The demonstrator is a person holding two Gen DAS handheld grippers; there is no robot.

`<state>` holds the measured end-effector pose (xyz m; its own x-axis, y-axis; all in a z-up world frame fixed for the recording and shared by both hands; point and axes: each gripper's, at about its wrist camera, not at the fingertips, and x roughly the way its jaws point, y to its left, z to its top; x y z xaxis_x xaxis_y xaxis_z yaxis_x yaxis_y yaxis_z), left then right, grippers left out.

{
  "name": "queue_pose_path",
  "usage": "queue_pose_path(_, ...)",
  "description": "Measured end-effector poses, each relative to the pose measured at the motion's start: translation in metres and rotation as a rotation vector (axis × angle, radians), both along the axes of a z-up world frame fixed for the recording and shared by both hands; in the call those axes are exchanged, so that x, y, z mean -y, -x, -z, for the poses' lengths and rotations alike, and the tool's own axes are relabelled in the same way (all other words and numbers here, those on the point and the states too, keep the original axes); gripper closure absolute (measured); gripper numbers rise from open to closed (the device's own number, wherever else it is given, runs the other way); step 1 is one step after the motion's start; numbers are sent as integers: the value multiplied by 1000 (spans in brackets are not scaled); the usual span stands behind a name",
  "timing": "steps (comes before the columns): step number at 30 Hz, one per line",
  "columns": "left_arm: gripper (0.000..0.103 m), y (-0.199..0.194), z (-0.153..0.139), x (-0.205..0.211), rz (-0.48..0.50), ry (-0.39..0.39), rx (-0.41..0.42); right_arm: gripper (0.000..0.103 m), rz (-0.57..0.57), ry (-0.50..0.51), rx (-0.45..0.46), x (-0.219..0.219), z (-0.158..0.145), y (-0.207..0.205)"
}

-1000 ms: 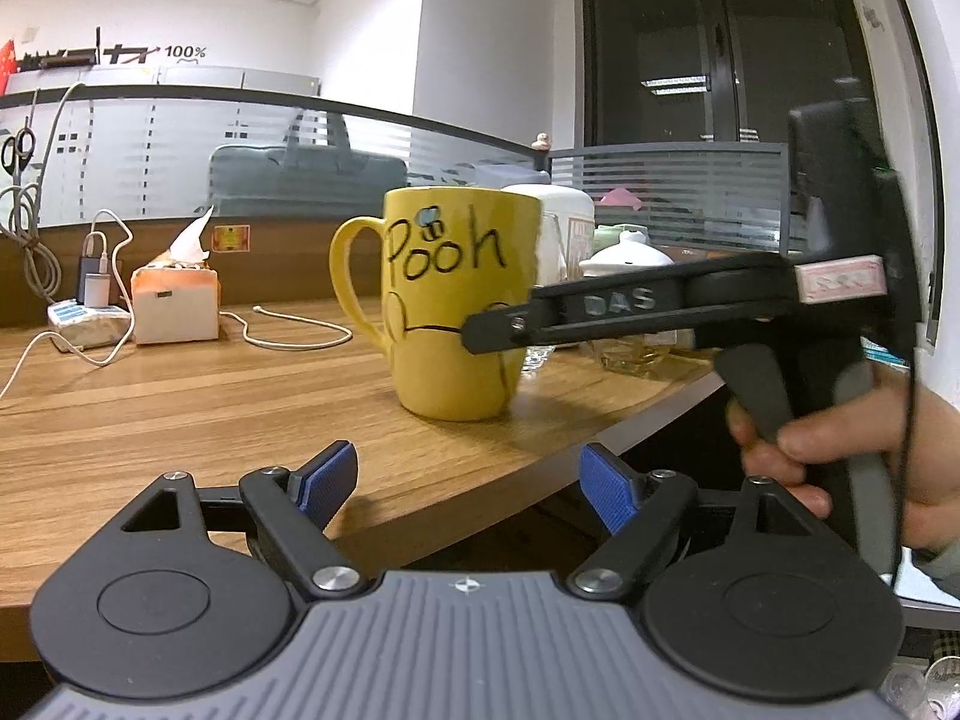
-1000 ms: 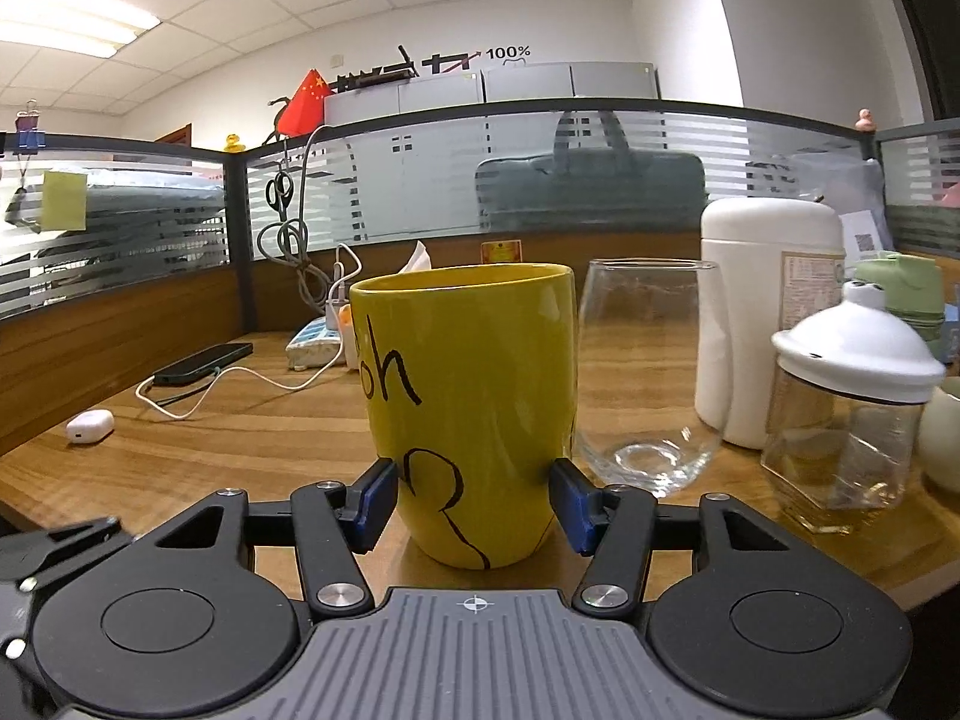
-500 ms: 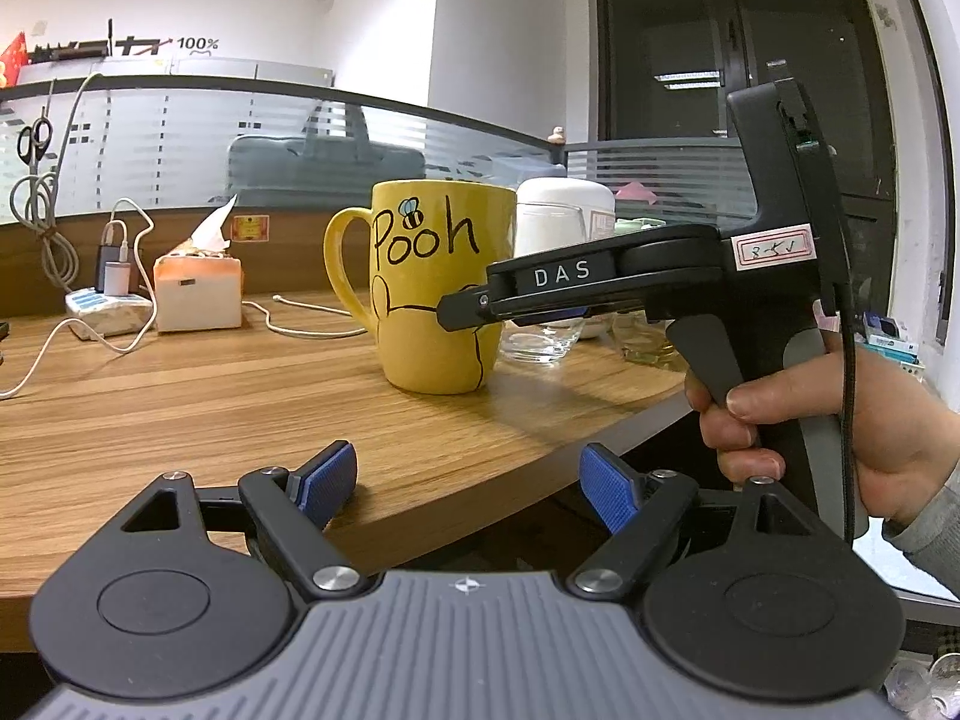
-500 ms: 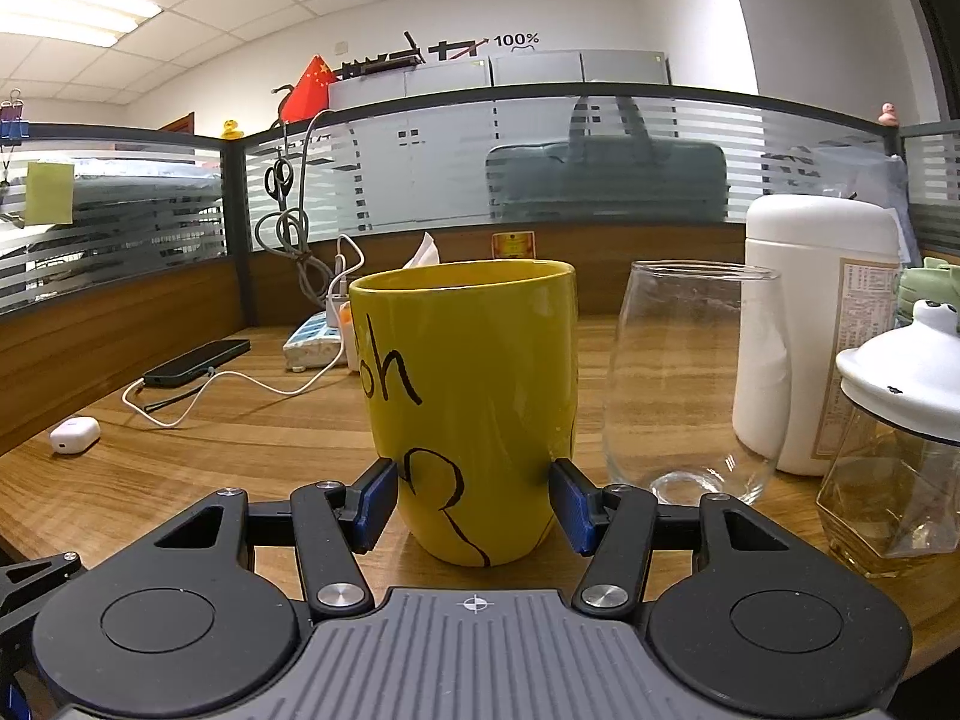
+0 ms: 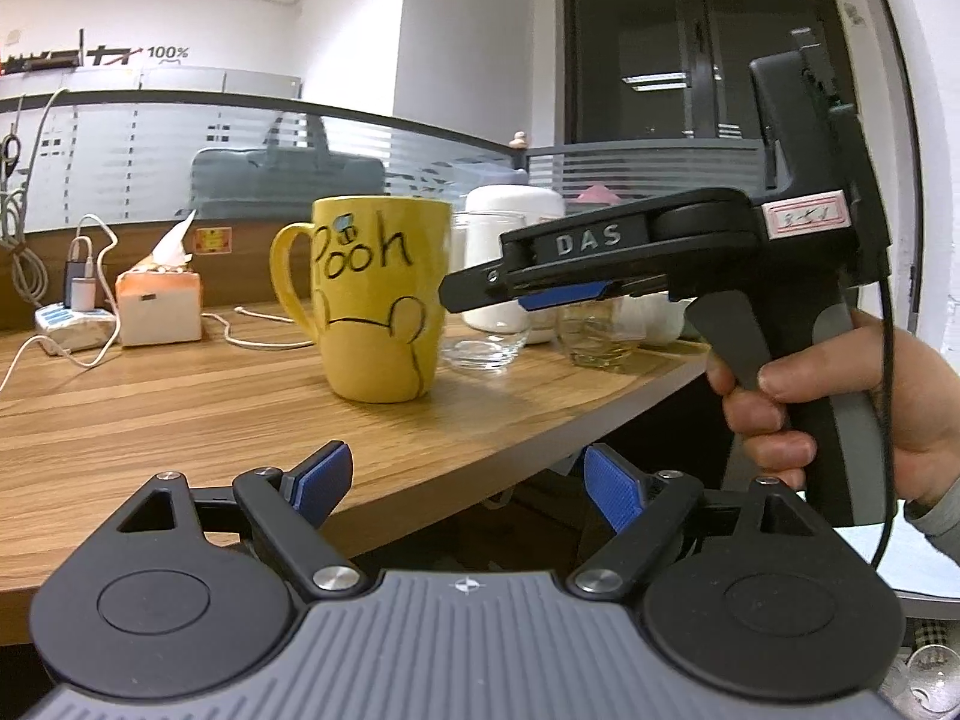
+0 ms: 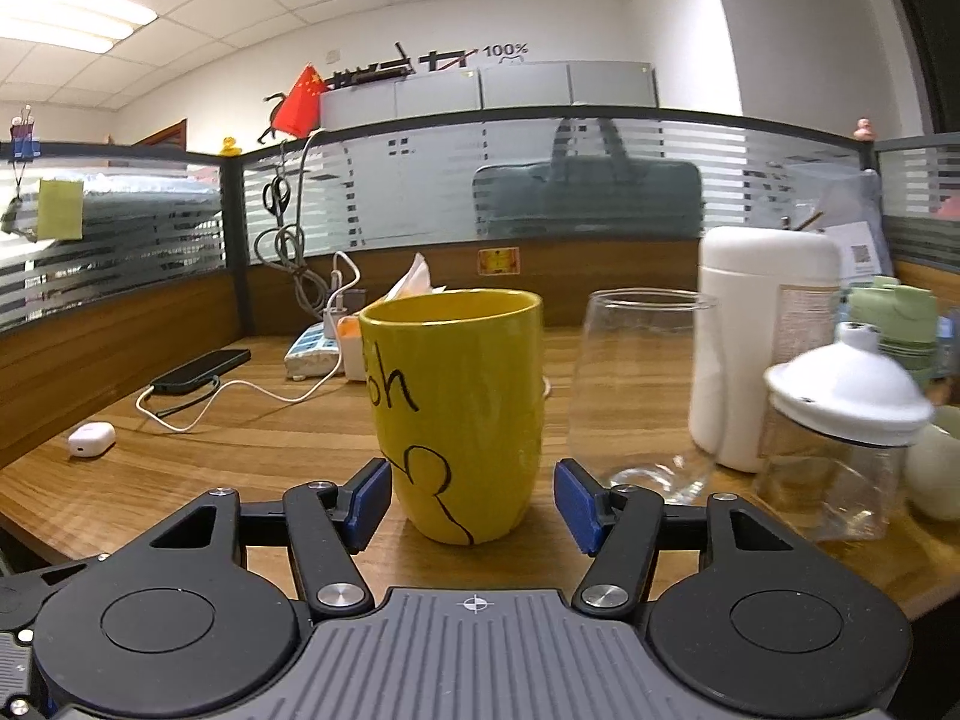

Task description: Clean container

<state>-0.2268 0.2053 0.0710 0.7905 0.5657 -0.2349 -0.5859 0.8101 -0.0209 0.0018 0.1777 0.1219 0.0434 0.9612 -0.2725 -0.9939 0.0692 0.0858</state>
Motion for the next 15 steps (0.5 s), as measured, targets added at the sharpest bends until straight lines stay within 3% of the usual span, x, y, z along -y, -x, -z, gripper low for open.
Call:
queue_pose_path(8, 12, -7, -8, 22, 69, -17, 14, 29, 57, 8, 17, 40, -8, -1)
queue_pose_path(15, 7, -15, -11, 51, 159, -39, 13, 13, 133, -10, 8, 95, -11, -4)
